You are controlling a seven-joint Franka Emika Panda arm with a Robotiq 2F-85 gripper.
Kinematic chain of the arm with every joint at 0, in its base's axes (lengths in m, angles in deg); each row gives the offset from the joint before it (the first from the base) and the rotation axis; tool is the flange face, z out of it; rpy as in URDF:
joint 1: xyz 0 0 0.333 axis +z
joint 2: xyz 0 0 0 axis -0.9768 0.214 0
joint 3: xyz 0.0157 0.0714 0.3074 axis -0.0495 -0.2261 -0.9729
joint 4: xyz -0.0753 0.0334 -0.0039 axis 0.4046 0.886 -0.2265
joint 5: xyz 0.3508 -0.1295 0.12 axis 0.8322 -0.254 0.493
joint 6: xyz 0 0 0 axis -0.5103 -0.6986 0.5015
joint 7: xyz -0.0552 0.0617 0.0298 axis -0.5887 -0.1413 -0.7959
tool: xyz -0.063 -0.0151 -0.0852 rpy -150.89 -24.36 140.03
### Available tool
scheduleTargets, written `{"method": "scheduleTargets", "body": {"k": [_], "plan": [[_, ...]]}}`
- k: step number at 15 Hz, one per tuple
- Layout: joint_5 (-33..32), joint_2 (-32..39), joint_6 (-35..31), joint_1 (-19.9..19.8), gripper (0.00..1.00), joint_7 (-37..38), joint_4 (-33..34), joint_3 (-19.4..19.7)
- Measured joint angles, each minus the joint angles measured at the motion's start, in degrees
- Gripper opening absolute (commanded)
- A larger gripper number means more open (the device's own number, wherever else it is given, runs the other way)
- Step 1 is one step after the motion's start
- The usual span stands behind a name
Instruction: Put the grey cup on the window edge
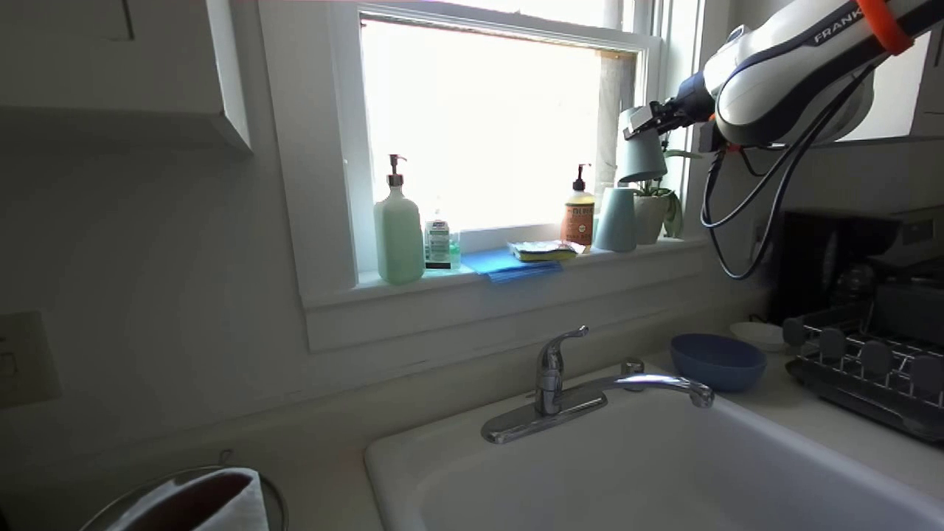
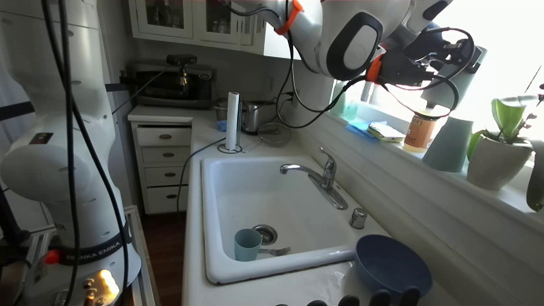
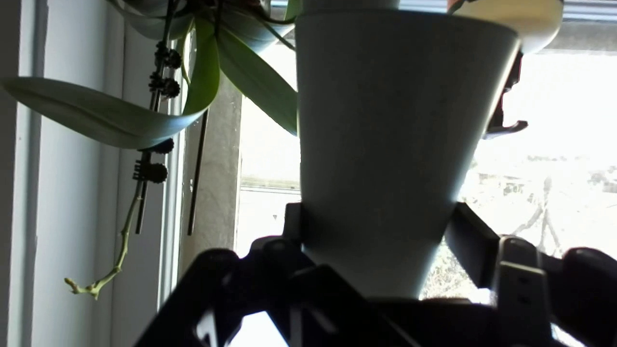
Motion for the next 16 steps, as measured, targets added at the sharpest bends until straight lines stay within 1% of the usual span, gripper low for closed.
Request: {"method": "scheduleTargets", "body": {"k": [10, 16], "plan": [[0.0, 5.6, -9.6, 0.3, 0.50, 1.7, 4.0, -0.8], [0.0, 9.4, -10.1, -0.6, 0.50, 1.7, 7.5, 0.0]]}}
